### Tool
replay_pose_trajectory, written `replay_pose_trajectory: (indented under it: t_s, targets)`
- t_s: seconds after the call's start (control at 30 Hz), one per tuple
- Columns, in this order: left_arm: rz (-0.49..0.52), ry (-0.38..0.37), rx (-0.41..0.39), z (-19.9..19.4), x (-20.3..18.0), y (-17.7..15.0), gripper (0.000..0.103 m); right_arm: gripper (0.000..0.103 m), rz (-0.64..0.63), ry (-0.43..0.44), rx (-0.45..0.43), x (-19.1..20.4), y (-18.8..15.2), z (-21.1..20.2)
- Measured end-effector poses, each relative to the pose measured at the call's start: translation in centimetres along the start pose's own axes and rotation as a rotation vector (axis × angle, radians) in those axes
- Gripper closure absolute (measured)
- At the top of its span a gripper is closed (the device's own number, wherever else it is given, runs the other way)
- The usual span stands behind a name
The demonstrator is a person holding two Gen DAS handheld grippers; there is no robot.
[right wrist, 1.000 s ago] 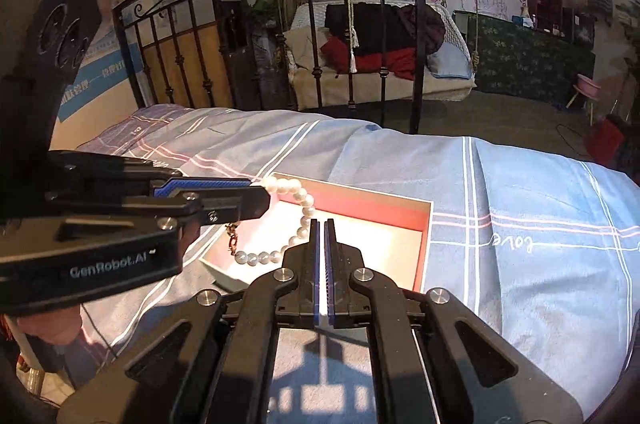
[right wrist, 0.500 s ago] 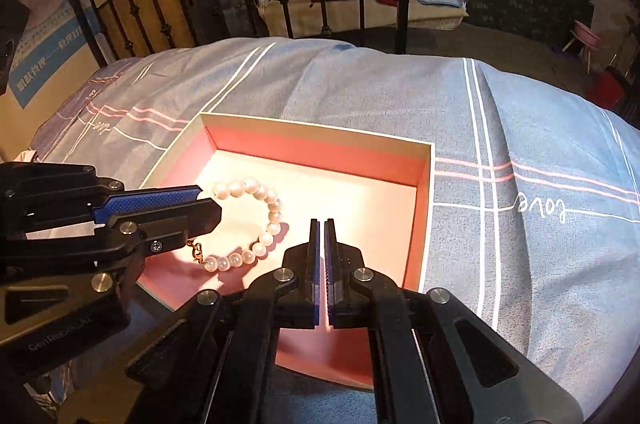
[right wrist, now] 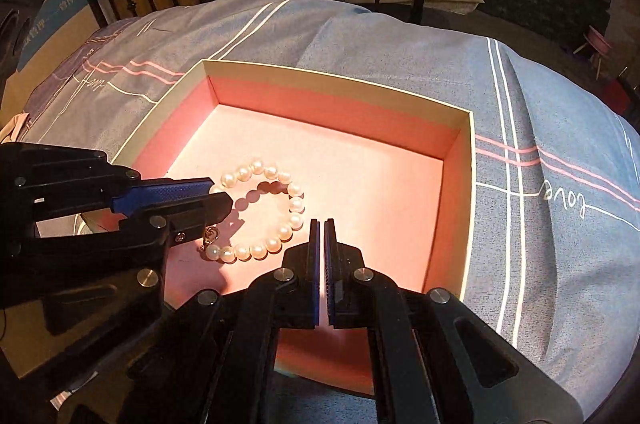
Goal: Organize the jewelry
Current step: 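Lower the pearl bracelet into the box and open the left gripper, then grasp the gold-band watch with the right gripper while the left gripper grasps the gold bangle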
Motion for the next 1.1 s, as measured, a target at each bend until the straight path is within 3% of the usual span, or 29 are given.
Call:
replay_pose_trajectory:
  t_s: [0.2, 0.27, 0.37, 0.4, 0.43, 0.5, 0.67, 0.83, 0.9, 1.1]
  targets:
    - [-0.007, 0.008, -0.007, -0.3, 0.1, -0.2, 0.09, 0.1, -0.006, -0.016, -0.006, -0.1, 0.0, -0.5]
    - [-0.014, 0.025, -0.028, -0.9, 0.2, -0.3, 0.064, 0.1, 0.0, -0.017, -0.016, -0.2, -0.1, -0.8]
    - [-0.036, 0.026, -0.07, -2.3, 0.5, -0.4, 0.048, 0.095, 0.015, -0.027, -0.037, -0.4, -0.4, -1.9]
    - [-0.045, 0.026, -0.084, -2.9, 0.6, -0.5, 0.047, 0.081, 0.02, -0.031, -0.051, -0.5, -0.5, -2.4]
    - [-0.05, 0.027, -0.102, -3.7, 0.7, -0.6, 0.043, 0.054, 0.022, -0.049, -0.069, -0.6, -0.7, -3.2]
    - [-0.056, 0.022, -0.145, -5.6, 0.7, -1.3, 0.036, 0.034, 0.023, -0.074, -0.142, -0.6, -1.5, -5.4]
    - [-0.067, -0.008, -0.231, -9.7, 0.4, -5.1, 0.029, 0.034, 0.054, -0.063, -0.26, -0.8, -5.1, -10.6]
    - [-0.059, -0.043, -0.201, -9.8, -1.1, -10.8, 0.029, 0.038, 0.02, -0.013, -0.359, 0.6, -11.4, -14.6]
    - [-0.037, -0.05, -0.169, -9.1, -2.2, -13.0, 0.029, 0.05, -0.021, 0.03, -0.332, 1.7, -13.7, -14.7]
    - [0.007, -0.036, -0.101, -7.1, -4.4, -16.1, 0.03, 0.061, -0.139, 0.062, -0.224, 4.9, -16.7, -12.7]
Point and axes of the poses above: each gripper's, at about its wrist camera, not at the fingertips, and z roughly the way its jaws point, x to its left, y to its top, the point moved 1 cm from there along z, roughly the way its jaws point, and after that the axes turned 1 degree about x, right-handed, at the moved point
